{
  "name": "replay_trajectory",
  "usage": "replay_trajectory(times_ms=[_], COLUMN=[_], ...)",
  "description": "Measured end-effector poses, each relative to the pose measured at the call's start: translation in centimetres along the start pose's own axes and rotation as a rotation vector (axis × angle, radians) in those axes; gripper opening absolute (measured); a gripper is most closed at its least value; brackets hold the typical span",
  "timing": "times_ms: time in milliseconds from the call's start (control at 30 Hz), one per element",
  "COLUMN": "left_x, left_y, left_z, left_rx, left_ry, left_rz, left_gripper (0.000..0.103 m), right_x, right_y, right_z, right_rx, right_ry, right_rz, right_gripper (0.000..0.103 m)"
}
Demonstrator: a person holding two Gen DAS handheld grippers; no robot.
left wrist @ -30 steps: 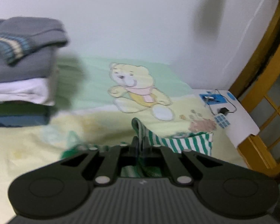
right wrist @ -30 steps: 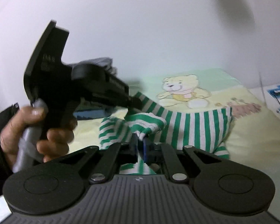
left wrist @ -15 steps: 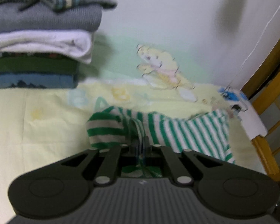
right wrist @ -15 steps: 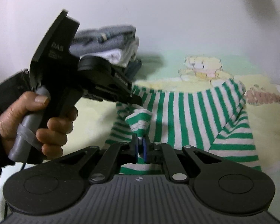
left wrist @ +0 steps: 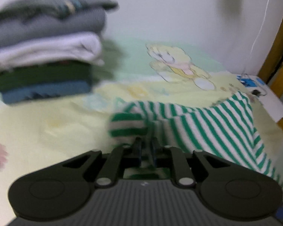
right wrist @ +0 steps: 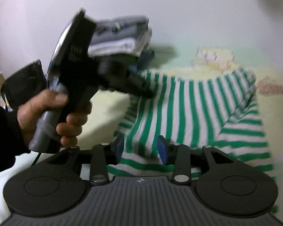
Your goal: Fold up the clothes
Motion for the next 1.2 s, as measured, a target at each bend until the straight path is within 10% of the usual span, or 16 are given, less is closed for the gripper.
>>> replay_trajectory(times_ms=[100, 267, 400, 667, 867, 1067, 1200], left_x=[2.1, 1.7, -1.9, -3.3, -1.5, 1.4, 2.6], left_y=[0.6, -3.0, -5.0, -5.0, -6.5, -11.3, -14.4], left_z=[-0.4, -1.4, -0.4, -0.3, -0.1, 3.2, 5.7], left_rx=[-0.018, -0.037, -0.078, -0.133, -0.196, -0.258, -0.303], left_ry=[-0.053, -0.053, 0.015, 0.073, 0.088, 0.144, 0.174], left_rz=[-0.059, 0.086, 0.090, 0.085, 0.021, 0.137, 0.171], left_gripper=[0.007, 0.008, 0.027, 0.030, 0.040, 0.063, 0.068], right_x=[1.7, -0.8, -2.8, 6.7, 17.2, 24.3, 24.5], right_y=[-1.7, -3.2, -1.6, -2.7, -8.2, -13.7, -16.3], right_z=[-0.2, -0.1, 0.7, 4.5, 11.6, 19.4, 22.4], right_rx=[-0.089, -0.161, -0.081, -0.027, -0.247, -0.504, -0.686], right_ry=[-0.057, -0.019, 0.034, 0.019, 0.074, 0.141, 0.108], right_rz=[0.033, 0.130, 0.143, 0.136, 0.289, 0.465, 0.387], right_gripper=[0.041, 0.042, 0.058, 0.054, 0.055, 0.060, 0.060])
Point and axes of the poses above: each gripper's, at about its wrist camera, not at the fingertips, and x roughly against the way its jaws point, y to its left, z to its underside, the point moved 4 cm from there along -x, roughly the way its jaws point, and after that the axes turned 6 degrees about y, right-handed, at the moved point
